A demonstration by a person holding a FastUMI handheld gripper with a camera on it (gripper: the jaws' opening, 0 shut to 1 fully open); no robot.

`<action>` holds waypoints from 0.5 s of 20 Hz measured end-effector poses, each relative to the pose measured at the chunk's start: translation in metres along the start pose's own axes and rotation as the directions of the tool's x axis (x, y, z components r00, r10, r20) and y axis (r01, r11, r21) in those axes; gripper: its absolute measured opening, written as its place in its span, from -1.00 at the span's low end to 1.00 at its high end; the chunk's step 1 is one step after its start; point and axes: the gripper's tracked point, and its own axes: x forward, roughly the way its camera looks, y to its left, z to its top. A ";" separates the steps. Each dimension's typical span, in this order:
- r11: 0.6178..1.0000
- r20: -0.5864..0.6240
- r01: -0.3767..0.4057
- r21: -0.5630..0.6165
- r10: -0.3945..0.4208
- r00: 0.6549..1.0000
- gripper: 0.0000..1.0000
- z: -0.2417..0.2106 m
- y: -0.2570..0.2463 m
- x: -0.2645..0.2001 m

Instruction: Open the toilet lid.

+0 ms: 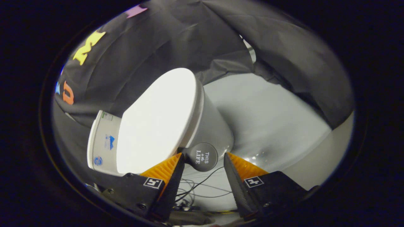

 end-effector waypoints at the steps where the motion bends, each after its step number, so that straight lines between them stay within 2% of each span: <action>1: 1.000 -0.007 -0.014 0.014 0.014 1.000 0.58 0.001 -0.001 0.006; 3: 0.999 -0.016 -0.035 0.007 0.035 0.999 0.48 0.000 0.003 0.006; 7: 0.995 -0.032 -0.069 0.077 0.071 0.997 0.22 0.002 0.004 0.005; 9: 0.991 -0.011 -0.087 0.105 0.089 0.996 0.12 0.007 0.004 0.003; 10: 0.988 0.007 -0.100 0.121 0.100 0.995 0.01 0.011 0.003 0.000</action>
